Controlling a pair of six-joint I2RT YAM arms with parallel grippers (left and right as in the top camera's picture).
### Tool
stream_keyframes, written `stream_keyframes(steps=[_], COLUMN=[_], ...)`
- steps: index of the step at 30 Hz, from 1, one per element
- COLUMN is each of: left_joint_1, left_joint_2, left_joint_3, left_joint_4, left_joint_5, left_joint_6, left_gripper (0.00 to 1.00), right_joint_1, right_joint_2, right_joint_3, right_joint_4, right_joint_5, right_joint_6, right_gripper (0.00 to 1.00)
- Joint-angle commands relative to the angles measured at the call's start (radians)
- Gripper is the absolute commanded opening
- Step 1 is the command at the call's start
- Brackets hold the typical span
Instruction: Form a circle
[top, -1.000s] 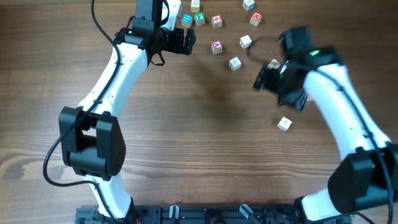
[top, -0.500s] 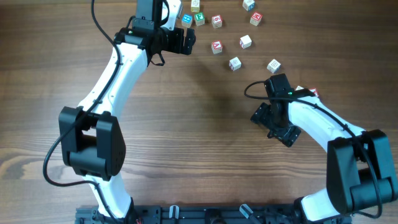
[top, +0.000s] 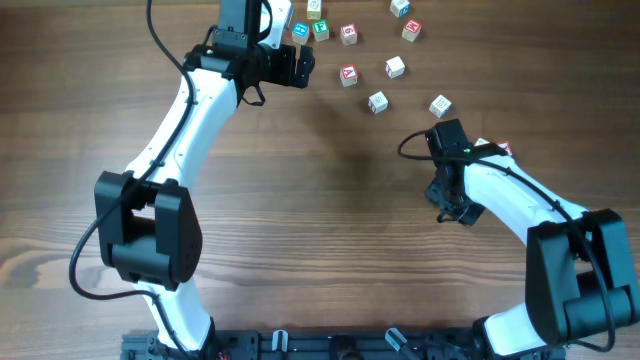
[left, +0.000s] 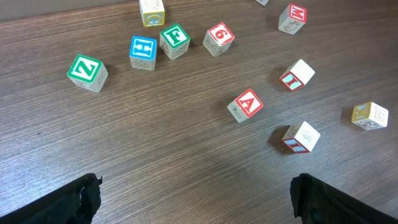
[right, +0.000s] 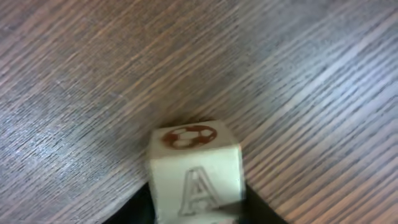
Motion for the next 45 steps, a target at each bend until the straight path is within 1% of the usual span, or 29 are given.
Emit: stream_keyframes(steps=[1,3,7,10,13,16,18,19,21,23,24,28,31,34,40,43,45], left_joint_1=[-0.005,-0.005,-0.005,-0.005,-0.005,-0.005,-0.005,-0.005,-0.005,-0.005,-0.005,-0.005,-0.005,-0.005,-0.005,-0.005,-0.005], left_joint_2=[0.009,0.009,0.009,0.009,0.009,0.009,0.009,0.009,0.009,0.009,0.009,0.009,0.009,0.009,0.009,0.009,0.009], left_joint_3=[-0.005,-0.005,-0.005,-0.005,-0.005,-0.005,-0.005,-0.005,-0.005,-0.005,-0.005,-0.005,-0.005,-0.005,-0.005,-0.005,-0.005], left_joint_4=[0.000,0.000,0.000,0.000,0.000,0.000,0.000,0.000,0.000,0.000,0.000,0.000,0.000,0.000,0.000,0.000,0.000], left_joint_5=[0.005,0.005,0.005,0.005,0.005,0.005,0.005,0.005,0.005,0.005,0.005,0.005,0.005,0.005,0.005,0.005,0.005], left_joint_6=[-0.003,-0.003,-0.002,-0.003,-0.003,-0.002,-0.003,-0.003,-0.003,-0.003,-0.003,-0.003,-0.003,-0.003,-0.003,-0.003,-0.003], left_gripper=[1.00,1.00,1.00,1.00,1.00,1.00,1.00,1.00,1.00,1.00,1.00,1.00,1.00,1.00,1.00,1.00,1.00], right_joint_1=[-0.004,-0.004,-0.023,-0.065,-0.145,-0.231,-0.272,-0.290,-0.304,-0.304,-0.304,-0.304,-0.304,-0.305,-0.305,-0.306,-0.306], right_joint_2=[0.014,0.014,0.014,0.007,-0.012,-0.024,-0.030,-0.031,-0.031,-0.031,-0.031,-0.031,-0.031,-0.031,-0.027,-0.025,-0.025], right_joint_3=[-0.009,-0.008,-0.002,0.003,0.027,0.075,0.099,0.109,0.113,0.113,0.113,0.113,0.112,0.109,0.088,0.068,0.068], right_joint_4=[-0.006,-0.014,-0.018,-0.017,-0.014,-0.049,-0.068,-0.069,-0.061,-0.050,-0.041,-0.027,0.006,0.049,0.108,0.124,0.122], right_joint_5=[0.016,0.017,0.021,-0.019,-0.147,-0.251,-0.283,-0.312,-0.360,-0.355,-0.342,-0.162,-0.100,-0.091,-0.091,-0.091,-0.091], right_joint_6=[0.002,0.001,-0.001,-0.087,-0.306,-0.432,-0.507,-0.579,-0.719,-0.842,-0.867,-0.870,-0.871,-0.911,-0.941,-0.939,-0.937], right_gripper=[0.22,0.17,0.12,0.09,0.08,0.04,0.05,0.05,0.06,0.07,0.07,0.04,0.04,0.04,0.06,0.09,0.12])
